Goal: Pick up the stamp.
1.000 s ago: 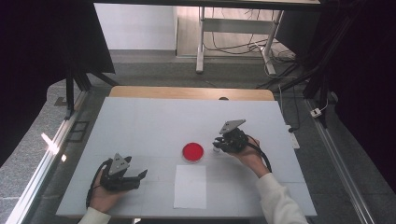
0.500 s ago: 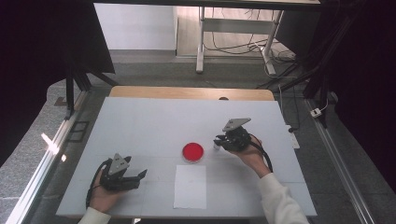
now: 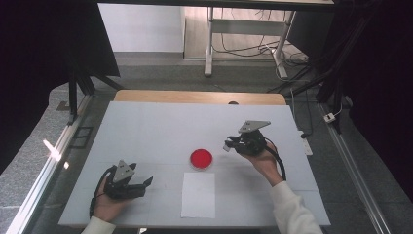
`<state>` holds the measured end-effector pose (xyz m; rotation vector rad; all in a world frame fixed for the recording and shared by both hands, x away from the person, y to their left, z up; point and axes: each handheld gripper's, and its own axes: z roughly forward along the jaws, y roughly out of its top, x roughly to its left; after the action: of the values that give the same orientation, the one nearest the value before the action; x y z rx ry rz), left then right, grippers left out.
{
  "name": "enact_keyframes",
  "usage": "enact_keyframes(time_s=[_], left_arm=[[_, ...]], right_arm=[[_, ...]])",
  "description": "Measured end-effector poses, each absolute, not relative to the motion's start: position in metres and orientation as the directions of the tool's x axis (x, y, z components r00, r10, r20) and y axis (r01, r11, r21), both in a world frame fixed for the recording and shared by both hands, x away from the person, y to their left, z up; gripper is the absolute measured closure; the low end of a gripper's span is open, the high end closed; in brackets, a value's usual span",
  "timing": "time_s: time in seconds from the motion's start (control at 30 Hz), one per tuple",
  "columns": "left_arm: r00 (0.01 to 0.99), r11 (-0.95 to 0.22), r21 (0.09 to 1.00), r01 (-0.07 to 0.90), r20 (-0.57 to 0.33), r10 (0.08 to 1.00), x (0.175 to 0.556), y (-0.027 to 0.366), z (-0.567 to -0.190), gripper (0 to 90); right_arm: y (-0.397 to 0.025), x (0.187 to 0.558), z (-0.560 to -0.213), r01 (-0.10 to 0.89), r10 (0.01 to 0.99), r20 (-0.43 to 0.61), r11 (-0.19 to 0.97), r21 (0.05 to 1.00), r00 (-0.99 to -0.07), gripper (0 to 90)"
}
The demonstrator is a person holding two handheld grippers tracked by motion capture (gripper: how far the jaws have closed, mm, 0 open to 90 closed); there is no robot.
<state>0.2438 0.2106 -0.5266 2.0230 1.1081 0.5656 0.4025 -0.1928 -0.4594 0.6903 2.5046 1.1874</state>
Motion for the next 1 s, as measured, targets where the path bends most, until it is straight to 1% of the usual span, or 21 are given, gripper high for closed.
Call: enact_keyframes(time_s=[0.17,0.43,1.0], left_arm=[[0.527,-0.346,0.782,0.518,0.027,0.849,0.244,0.211,-0.527,21.4],[0.528,-0.348,0.782,0.517,0.029,0.849,0.244,0.211,-0.527,21.5],[0.522,-0.347,0.783,0.516,0.033,0.852,0.243,0.211,-0.527,21.5]], right_arm=[[-0.193,0.401,-0.456,0.291,0.526,-0.037,0.527,0.798,-0.85,75.4],[-0.193,0.396,-0.449,0.262,0.521,-0.055,0.515,0.816,-0.852,75.4],[-0.186,0.383,-0.44,0.249,0.501,-0.034,0.486,0.838,-0.865,75.5]])
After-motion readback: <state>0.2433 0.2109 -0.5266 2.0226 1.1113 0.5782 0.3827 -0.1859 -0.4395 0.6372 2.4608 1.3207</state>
